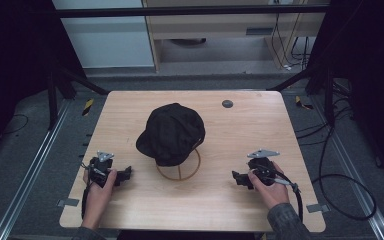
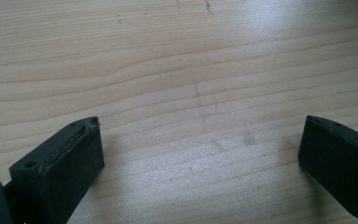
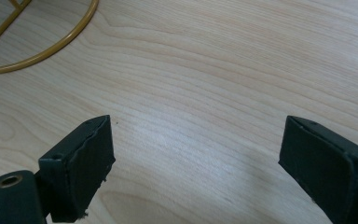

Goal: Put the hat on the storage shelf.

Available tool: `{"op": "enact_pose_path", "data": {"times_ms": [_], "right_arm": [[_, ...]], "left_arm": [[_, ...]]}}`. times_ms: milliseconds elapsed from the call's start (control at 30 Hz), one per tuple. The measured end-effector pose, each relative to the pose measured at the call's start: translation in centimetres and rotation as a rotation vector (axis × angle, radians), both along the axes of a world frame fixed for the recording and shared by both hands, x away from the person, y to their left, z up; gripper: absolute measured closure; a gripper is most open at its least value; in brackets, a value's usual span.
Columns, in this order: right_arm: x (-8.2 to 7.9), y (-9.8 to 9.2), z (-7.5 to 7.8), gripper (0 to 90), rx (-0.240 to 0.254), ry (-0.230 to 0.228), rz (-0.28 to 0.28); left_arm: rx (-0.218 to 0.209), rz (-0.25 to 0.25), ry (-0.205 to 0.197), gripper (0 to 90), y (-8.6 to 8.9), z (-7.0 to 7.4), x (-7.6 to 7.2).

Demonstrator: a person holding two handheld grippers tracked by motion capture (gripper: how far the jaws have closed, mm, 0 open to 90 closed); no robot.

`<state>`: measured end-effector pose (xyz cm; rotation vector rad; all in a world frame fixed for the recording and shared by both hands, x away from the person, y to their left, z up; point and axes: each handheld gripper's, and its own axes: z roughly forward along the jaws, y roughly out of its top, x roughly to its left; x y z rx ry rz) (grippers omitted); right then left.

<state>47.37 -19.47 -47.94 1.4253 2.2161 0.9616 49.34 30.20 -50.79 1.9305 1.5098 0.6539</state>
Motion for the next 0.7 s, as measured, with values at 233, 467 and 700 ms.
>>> {"op": "enact_pose_path", "data": {"times_ms": [233, 467, 700], "right_arm": [[0.8, 0.8, -1.2, 10.2, 0.035, -0.003, -0.020], [1.3, 1.3, -2.3, 8.7, 0.014, -0.007, -0.030], [1.2, 2.0, -3.1, 3.1, -0.059, -0.065, -0.041]], "left_arm": [[0.000, 0.000, 0.000, 0.0, 0.0, 0.0, 0.0], [0.000, 0.000, 0.000, 0.0, 0.0, 0.0, 0.0], [0.000, 0.004, -0.001, 0.0, 0.0, 0.0, 0.2]]}}
